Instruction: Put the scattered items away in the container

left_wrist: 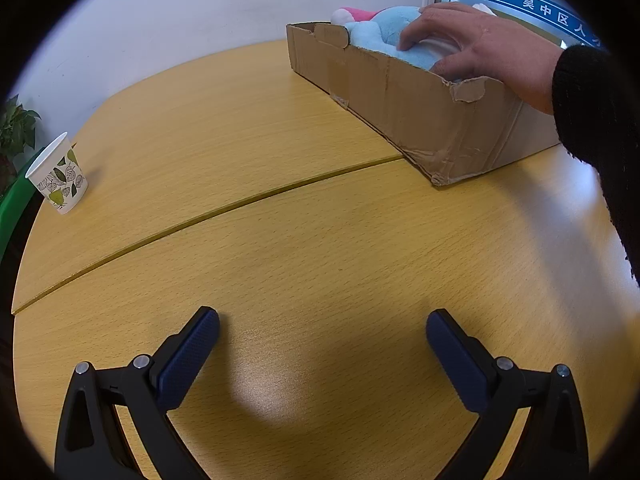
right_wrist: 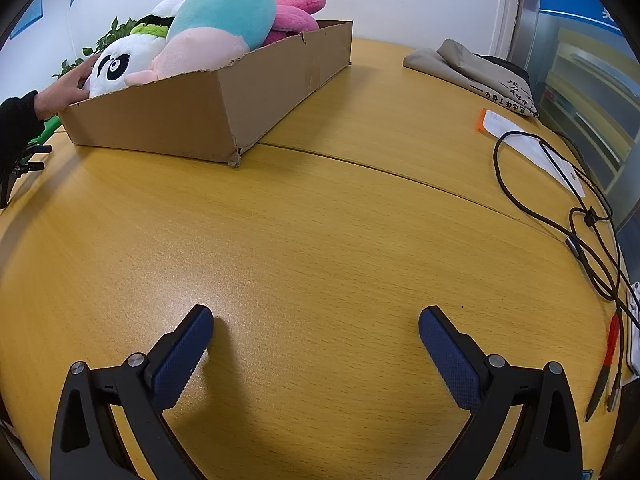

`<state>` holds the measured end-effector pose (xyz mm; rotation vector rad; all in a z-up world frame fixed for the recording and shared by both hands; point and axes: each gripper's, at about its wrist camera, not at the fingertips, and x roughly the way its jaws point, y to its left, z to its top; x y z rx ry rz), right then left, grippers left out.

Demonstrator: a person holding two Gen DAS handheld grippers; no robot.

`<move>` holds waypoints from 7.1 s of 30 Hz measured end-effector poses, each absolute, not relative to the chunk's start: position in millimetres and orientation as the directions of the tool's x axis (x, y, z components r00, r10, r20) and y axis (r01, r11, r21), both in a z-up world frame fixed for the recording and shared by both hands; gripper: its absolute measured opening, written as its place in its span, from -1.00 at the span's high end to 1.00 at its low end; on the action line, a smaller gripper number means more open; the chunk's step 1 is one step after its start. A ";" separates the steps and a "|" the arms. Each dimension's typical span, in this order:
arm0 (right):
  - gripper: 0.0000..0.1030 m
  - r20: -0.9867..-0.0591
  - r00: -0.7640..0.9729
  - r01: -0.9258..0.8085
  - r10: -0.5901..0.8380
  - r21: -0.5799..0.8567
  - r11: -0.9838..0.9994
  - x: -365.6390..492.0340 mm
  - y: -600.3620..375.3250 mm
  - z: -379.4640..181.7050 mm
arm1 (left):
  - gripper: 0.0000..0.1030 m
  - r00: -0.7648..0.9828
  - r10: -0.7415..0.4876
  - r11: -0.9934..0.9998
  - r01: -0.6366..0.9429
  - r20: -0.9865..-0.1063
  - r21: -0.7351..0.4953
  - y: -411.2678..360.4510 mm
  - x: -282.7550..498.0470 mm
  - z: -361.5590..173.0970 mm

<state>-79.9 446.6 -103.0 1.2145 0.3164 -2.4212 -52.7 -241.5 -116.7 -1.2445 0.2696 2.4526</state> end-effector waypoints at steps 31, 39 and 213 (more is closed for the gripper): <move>-1.00 -0.804 -0.535 0.458 -0.259 -0.018 -0.889 -79.7 447.1 -103.2 | -1.00 -0.538 0.242 -0.911 -0.411 -0.808 0.001 -240.6 -53.5 -115.8; -1.00 -0.804 -0.535 0.458 -0.259 -0.018 -0.889 -79.7 447.2 -103.1 | -1.00 -0.538 0.242 -0.911 -0.411 -0.808 0.001 -240.5 -53.8 -115.6; -1.00 -0.804 -0.544 0.428 -0.240 -0.020 -0.903 -88.9 441.2 -103.4 | -1.00 -0.547 0.215 -0.930 -0.366 -0.809 0.001 -242.5 -72.5 -112.2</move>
